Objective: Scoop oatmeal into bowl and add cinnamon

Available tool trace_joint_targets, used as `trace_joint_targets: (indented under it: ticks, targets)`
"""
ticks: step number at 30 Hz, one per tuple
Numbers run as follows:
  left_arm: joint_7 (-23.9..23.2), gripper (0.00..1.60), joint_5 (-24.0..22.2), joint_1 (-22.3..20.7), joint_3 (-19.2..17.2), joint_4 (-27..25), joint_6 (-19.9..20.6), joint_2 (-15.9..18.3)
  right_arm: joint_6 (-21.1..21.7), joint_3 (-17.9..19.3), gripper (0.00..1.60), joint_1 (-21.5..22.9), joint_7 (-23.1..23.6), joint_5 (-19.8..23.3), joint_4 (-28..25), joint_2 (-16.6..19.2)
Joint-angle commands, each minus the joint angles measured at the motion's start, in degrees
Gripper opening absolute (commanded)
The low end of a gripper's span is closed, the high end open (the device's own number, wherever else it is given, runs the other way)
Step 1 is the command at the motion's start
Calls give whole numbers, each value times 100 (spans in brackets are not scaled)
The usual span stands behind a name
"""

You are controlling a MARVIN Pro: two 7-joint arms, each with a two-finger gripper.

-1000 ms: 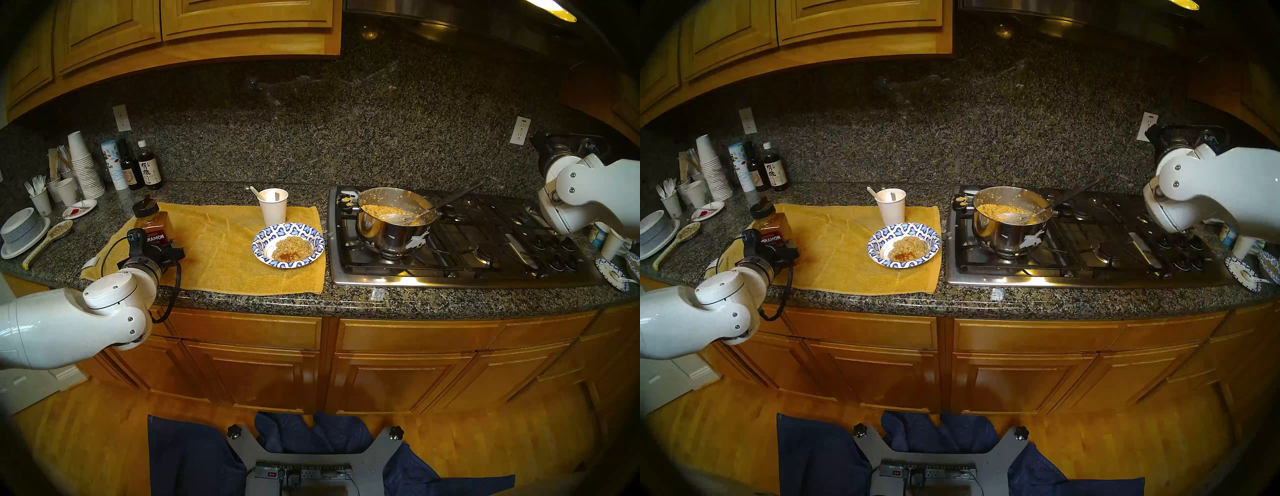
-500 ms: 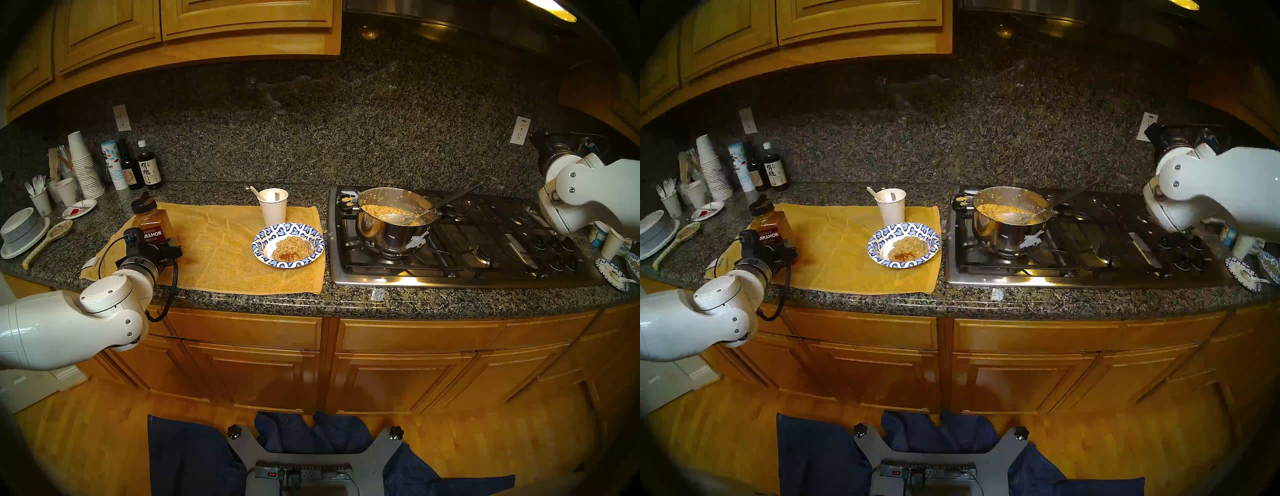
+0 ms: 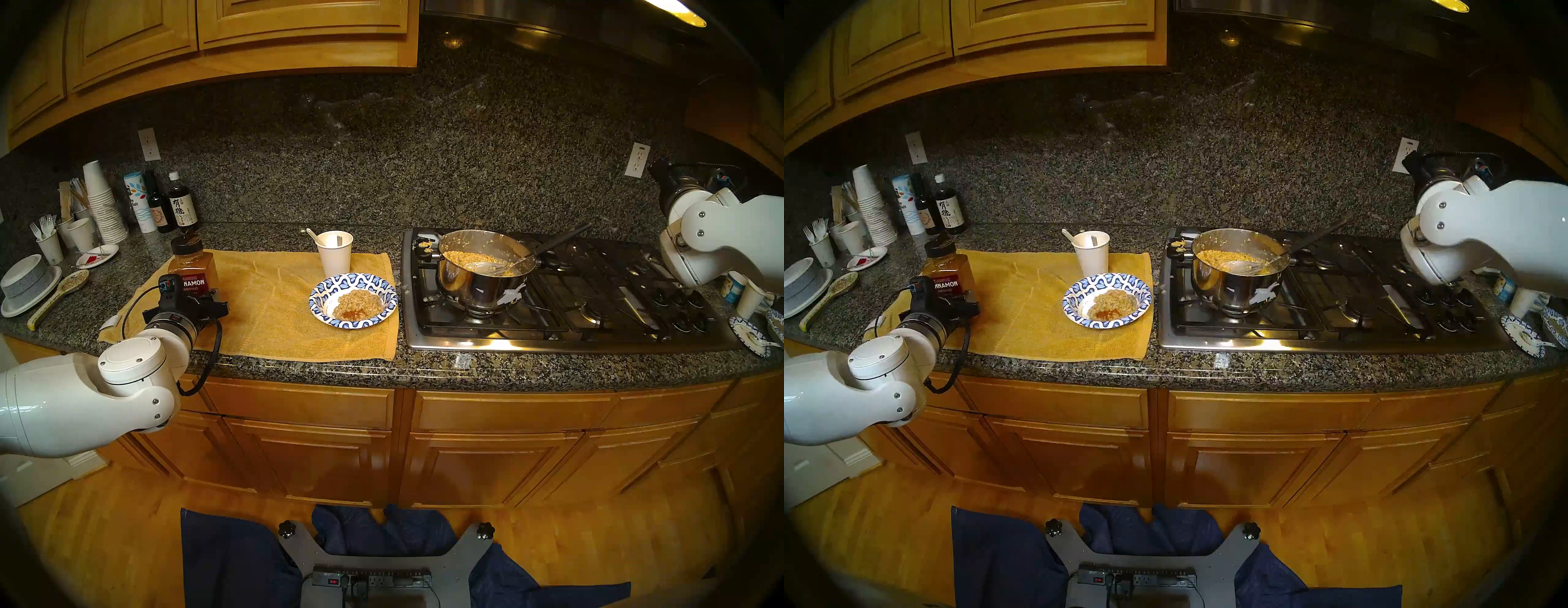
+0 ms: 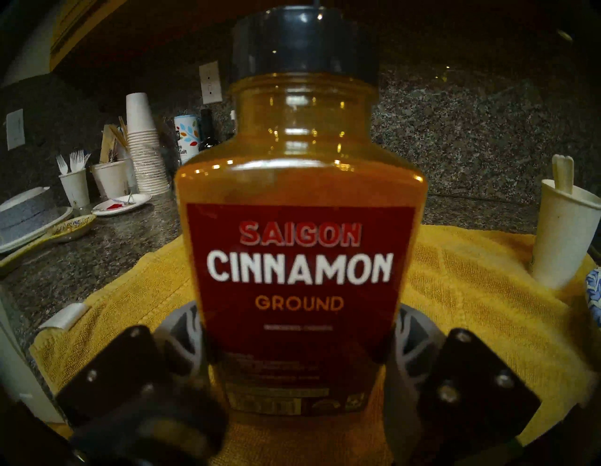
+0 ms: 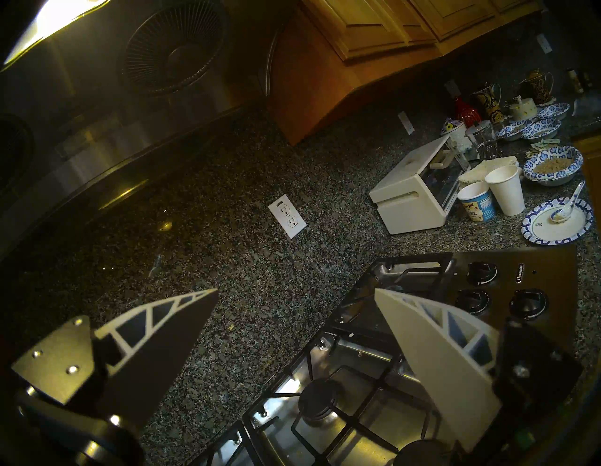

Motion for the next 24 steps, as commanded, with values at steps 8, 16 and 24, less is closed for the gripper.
trace_joint_targets:
  ticks: [8,16,24]
  targets:
    - [-91,0,1503,-417,-259,-271,842,-138,1,107,160,157,-357,-48,53,-27]
    - [-280,0,2386,-459,-193,-370,1432,-502,1,102,160,157,-329,-26,56,-31]
    - [-466,0,3165,-541,-147,-232,1941,-807,1,101,160,158,-329,-16,56,-35]
